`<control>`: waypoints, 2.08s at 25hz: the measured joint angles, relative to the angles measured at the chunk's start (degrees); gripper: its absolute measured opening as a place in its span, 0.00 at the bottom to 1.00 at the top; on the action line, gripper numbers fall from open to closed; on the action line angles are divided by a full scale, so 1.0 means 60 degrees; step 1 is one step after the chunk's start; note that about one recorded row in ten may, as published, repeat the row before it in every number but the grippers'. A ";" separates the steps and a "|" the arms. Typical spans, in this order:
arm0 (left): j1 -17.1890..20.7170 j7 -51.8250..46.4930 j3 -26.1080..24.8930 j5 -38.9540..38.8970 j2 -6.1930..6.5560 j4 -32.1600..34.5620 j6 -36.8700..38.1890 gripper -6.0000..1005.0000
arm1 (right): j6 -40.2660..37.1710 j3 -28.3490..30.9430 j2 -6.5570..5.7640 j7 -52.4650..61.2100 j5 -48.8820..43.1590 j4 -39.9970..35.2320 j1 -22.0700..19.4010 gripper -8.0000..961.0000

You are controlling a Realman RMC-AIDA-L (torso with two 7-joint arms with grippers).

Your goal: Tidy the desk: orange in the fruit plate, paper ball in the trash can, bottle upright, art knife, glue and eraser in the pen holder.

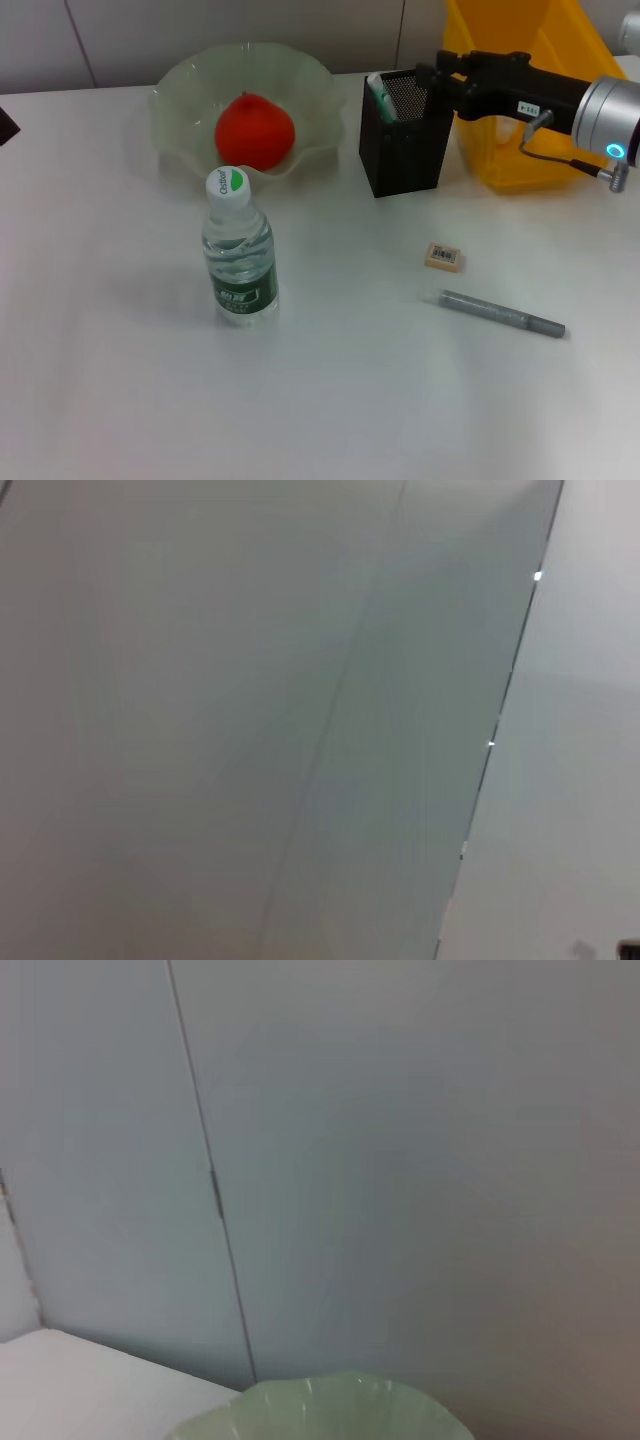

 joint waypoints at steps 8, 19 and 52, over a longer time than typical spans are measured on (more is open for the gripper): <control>0.0077 -0.0020 0.0299 0.0090 0.0274 0.0021 0.0508 0.04 | -0.0255 0.0000 0.0307 0.1428 -0.1366 -0.2227 -0.0635 0.37; -0.0294 0.0046 0.2863 0.0163 0.1137 0.0137 0.1086 0.04 | -0.3820 0.0352 0.0276 0.4779 -0.2945 -0.5163 -0.1634 0.36; -0.1255 0.1326 0.3189 0.1831 0.0590 -0.0183 0.2113 0.04 | -0.7997 0.1608 -0.0406 0.7823 -1.1187 -0.4807 0.1588 0.36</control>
